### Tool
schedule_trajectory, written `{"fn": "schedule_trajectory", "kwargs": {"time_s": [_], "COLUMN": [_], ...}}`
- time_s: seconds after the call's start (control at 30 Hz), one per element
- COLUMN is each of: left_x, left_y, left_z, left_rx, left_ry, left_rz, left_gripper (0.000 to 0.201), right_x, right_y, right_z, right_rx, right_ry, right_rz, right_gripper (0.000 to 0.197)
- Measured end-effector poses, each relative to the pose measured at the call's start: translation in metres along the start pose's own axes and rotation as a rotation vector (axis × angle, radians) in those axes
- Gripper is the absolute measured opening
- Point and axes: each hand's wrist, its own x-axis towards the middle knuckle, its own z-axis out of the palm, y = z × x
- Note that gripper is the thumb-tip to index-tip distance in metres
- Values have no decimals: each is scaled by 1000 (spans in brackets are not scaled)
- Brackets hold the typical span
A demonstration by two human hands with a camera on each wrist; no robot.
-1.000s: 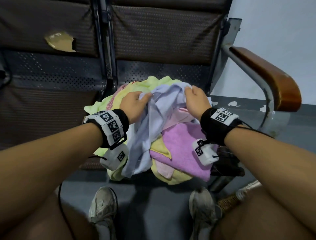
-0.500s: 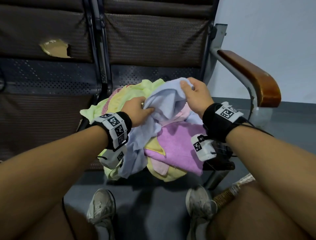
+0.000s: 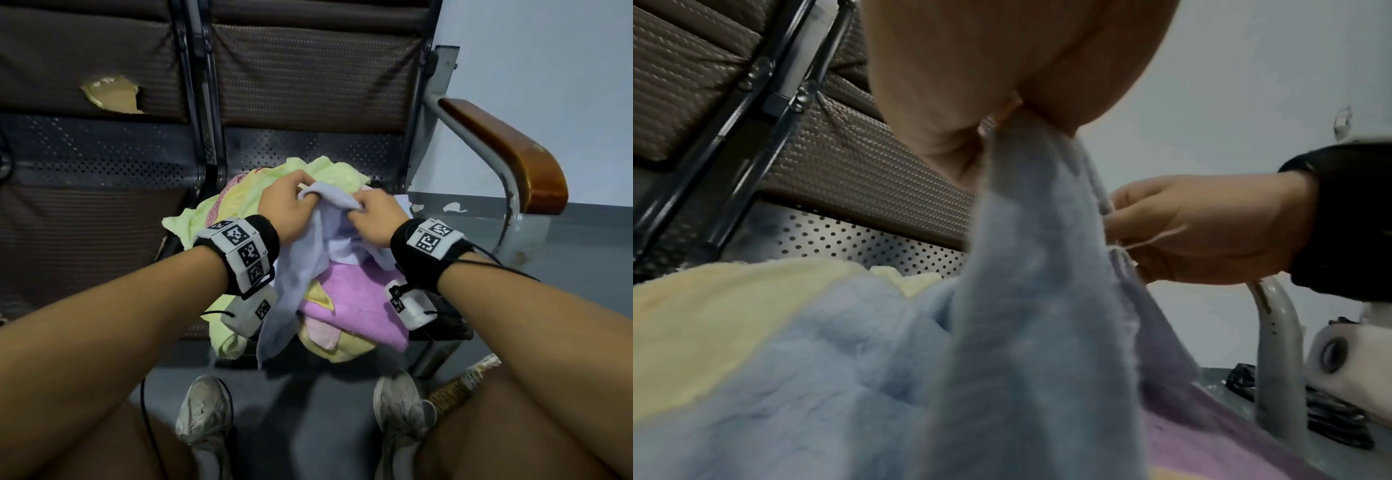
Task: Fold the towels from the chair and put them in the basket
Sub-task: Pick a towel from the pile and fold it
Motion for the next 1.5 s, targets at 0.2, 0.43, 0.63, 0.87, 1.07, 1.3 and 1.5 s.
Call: {"fn": "schedule_trajectory", "kwargs": {"time_s": [0.2, 0.43, 0.63, 0.87, 1.07, 1.3, 1.5], "left_x": [11, 22, 33, 36, 32, 29, 19], "left_y": [-21, 14, 22, 10, 13, 30, 38], "left_z": [-18, -23, -31, -41, -47, -48, -48], "left_rx": [106, -873, -927, -885, -961, -1074, -1081], "left_ry": [-126, 133, 265, 350, 303, 280, 146], "left_rz": [-421, -441, -357, -438, -470, -455, -437], "left_gripper": [34, 29, 16, 6, 12, 13, 16], "right_x": [10, -6, -12, -4, -7, -1, 4], "right_y": [23, 7, 5, 24, -1, -25, -29], "right_z": [-22, -10, -6, -17, -6, 5, 30], "right_rx": [17, 304, -11, 45, 24, -14, -196], "right_ry": [370, 51, -25, 304, -12, -56, -138], "right_rz": [163, -157, -247, -177, -455, -472, -253], "right_gripper": [23, 23, 41, 29, 48, 32, 36]}}
